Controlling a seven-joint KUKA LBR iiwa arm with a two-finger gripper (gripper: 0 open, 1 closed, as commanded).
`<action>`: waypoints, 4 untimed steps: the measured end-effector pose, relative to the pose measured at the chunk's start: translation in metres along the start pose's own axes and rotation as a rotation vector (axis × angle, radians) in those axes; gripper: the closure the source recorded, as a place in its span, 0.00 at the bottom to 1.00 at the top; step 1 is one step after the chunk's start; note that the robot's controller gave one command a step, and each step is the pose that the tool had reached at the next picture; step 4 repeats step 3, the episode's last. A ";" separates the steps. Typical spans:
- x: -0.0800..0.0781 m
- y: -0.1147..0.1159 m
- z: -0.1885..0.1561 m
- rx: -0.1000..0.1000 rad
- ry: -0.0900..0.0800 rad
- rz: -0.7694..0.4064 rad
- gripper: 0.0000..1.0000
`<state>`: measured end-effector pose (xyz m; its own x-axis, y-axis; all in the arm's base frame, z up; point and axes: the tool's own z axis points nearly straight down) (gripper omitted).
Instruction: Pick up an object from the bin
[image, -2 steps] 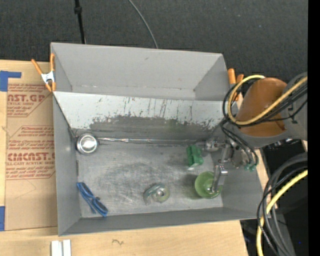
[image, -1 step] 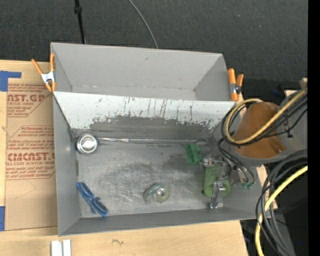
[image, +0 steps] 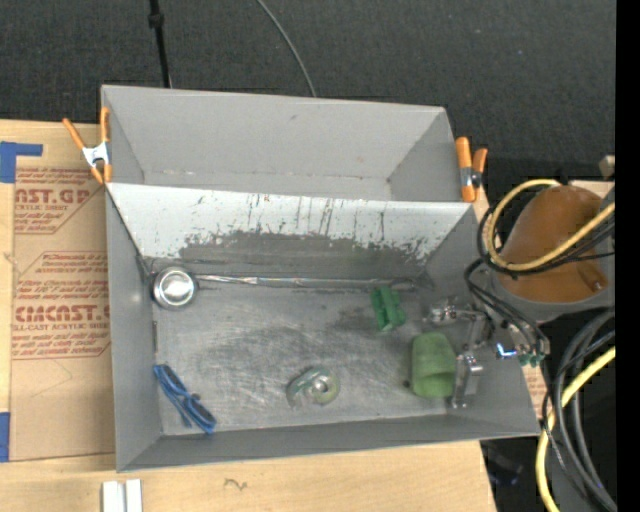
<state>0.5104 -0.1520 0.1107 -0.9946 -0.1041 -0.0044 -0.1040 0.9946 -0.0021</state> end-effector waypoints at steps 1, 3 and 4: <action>0.006 0.018 0.036 -0.003 -0.012 -0.488 0.00; 0.007 0.016 -0.105 0.001 -0.004 -0.460 1.00; 0.007 0.016 -0.105 0.001 -0.004 -0.460 1.00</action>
Offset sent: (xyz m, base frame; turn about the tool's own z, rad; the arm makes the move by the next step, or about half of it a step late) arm -0.0133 0.0122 -0.0407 -0.4873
